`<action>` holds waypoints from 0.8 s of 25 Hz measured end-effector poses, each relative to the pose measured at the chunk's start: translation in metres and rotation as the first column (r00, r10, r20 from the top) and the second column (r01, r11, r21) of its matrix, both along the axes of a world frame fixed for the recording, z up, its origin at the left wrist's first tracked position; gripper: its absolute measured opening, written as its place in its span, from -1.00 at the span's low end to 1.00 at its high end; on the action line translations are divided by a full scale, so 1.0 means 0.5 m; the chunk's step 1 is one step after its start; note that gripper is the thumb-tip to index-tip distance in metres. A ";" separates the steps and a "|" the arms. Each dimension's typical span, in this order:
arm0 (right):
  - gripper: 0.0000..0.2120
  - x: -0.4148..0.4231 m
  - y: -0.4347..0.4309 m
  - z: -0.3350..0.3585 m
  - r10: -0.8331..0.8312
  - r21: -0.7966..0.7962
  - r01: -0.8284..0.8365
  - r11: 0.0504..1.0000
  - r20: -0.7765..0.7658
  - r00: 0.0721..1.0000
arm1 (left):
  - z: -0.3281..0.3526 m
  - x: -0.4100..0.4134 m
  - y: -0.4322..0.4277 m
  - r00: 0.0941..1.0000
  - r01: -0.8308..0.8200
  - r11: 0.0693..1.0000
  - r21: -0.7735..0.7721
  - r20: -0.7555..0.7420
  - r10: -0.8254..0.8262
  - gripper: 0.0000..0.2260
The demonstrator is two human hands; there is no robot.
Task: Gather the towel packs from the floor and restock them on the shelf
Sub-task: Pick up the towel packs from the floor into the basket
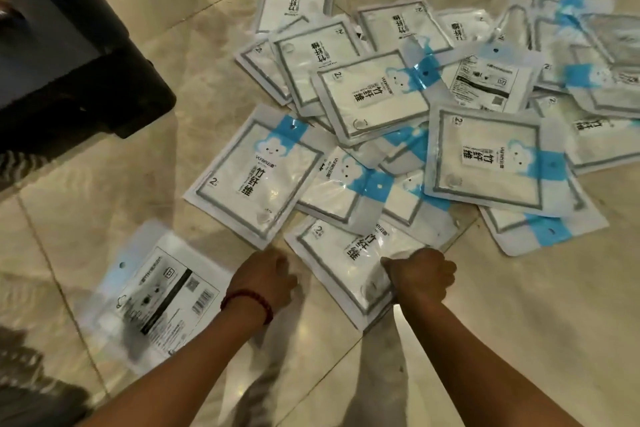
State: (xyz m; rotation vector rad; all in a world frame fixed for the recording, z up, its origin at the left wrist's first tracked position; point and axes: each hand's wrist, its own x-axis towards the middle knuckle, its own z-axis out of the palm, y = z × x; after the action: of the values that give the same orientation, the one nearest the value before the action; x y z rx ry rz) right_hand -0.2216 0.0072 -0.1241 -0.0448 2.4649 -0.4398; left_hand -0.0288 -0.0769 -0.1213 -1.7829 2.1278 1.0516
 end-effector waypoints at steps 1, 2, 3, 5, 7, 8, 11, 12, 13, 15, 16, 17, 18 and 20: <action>-0.40 0.006 -0.001 -0.002 -0.026 -0.033 0.025 0.999 -0.011 1.000 | 0.002 0.002 -0.004 0.999 -0.037 0.999 0.019 -0.018 0.037 -0.91; -0.51 0.012 0.003 -0.004 -0.052 -0.105 0.051 0.993 -0.008 0.999 | 0.005 0.003 -0.010 0.996 -0.072 0.997 0.024 -0.051 0.073 -0.90; -0.62 0.017 0.012 0.000 -0.074 -0.199 0.074 0.977 0.008 0.997 | 0.008 0.005 -0.015 0.992 -0.098 0.995 0.025 -0.082 0.099 -0.88; -0.75 0.019 0.037 0.025 -0.073 -0.377 0.078 0.923 0.028 0.997 | 0.017 0.005 -0.025 0.969 -0.169 0.985 0.047 -0.174 0.175 -0.83; -0.80 0.013 0.079 0.047 0.008 -0.482 -0.016 0.876 -0.019 1.000 | 0.030 -0.007 -0.030 0.913 -0.257 0.958 0.126 -0.294 0.284 -0.78; -0.81 0.012 0.105 0.062 0.045 -0.515 -0.057 0.855 -0.036 0.998 | 0.036 -0.014 -0.029 0.884 -0.281 0.946 0.160 -0.341 0.320 -0.77; -0.80 0.019 0.181 0.110 0.092 -0.629 -0.081 0.773 -0.016 0.996 | 0.062 -0.039 -0.009 0.884 -0.239 0.958 0.159 -0.372 0.282 -0.67; -0.78 0.025 0.199 0.121 0.118 -0.659 -0.102 0.745 -0.020 0.993 | 0.070 -0.046 -0.003 0.895 -0.215 0.965 0.152 -0.365 0.256 -0.61; -0.75 0.028 0.210 0.130 0.143 -0.675 -0.125 0.727 -0.029 0.989 | 0.079 -0.051 0.003 0.902 -0.194 0.968 0.159 -0.360 0.240 -0.55; -0.70 0.027 0.219 0.144 0.166 -0.710 -0.136 0.691 -0.027 0.986 | 0.095 -0.055 0.013 0.905 -0.165 0.965 0.202 -0.358 0.230 -0.46; -0.68 0.025 0.219 0.151 0.170 -0.733 -0.128 0.668 -0.017 0.985 | 0.101 -0.053 0.018 0.901 -0.156 0.960 0.231 -0.365 0.234 -0.42; -0.67 0.025 0.219 0.158 0.172 -0.757 -0.116 0.643 -0.004 0.985 | 0.106 -0.052 0.022 0.896 -0.157 0.953 0.258 -0.368 0.247 -0.40; -0.66 0.028 0.216 0.166 0.174 -0.779 -0.103 0.618 0.008 0.985 | 0.111 -0.050 0.025 0.888 -0.163 0.945 0.284 -0.375 0.266 -0.41; -0.69 0.039 0.206 0.178 0.198 -0.817 -0.086 0.570 0.035 0.980 | 0.125 -0.046 0.031 0.866 -0.165 0.935 0.313 -0.408 0.290 -0.56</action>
State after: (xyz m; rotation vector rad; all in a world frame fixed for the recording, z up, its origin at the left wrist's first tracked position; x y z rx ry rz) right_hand -0.2020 0.1104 -0.0349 -0.5800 1.8987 -1.4321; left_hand -0.0515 -0.0614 -0.0589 -1.8229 1.8867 1.8802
